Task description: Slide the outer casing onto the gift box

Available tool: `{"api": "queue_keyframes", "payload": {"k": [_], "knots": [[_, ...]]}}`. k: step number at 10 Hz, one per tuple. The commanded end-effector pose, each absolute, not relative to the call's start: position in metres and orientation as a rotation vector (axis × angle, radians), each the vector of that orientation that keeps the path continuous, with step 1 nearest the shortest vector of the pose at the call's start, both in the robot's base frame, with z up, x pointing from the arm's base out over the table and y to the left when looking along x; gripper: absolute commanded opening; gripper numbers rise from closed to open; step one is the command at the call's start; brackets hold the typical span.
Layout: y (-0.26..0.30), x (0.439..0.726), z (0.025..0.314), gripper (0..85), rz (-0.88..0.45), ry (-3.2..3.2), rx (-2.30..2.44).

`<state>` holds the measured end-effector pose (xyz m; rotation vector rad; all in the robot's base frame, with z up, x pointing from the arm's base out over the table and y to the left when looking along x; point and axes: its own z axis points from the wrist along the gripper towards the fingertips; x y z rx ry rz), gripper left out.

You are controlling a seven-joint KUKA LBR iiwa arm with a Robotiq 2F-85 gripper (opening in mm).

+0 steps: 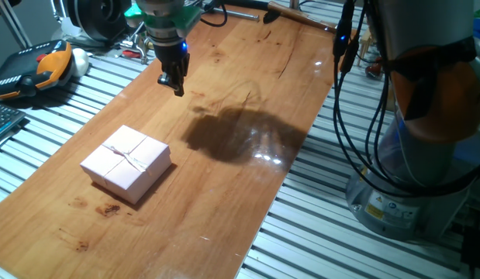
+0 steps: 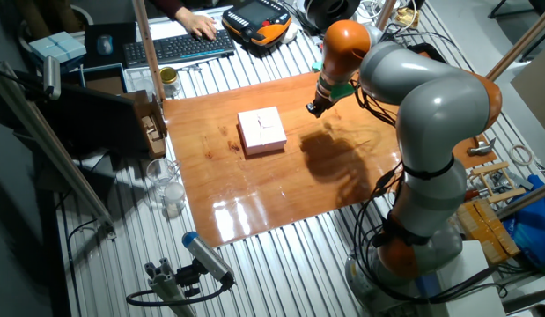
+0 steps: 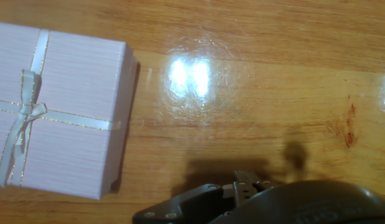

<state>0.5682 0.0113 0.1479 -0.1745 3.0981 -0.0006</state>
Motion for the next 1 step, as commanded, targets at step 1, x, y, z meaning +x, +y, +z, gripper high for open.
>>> {"api": "queue_keyframes", "payload": {"k": [1], "knots": [[0.011,0.5683,0.1477,0.0,-0.001,3.098,-0.174]]}}
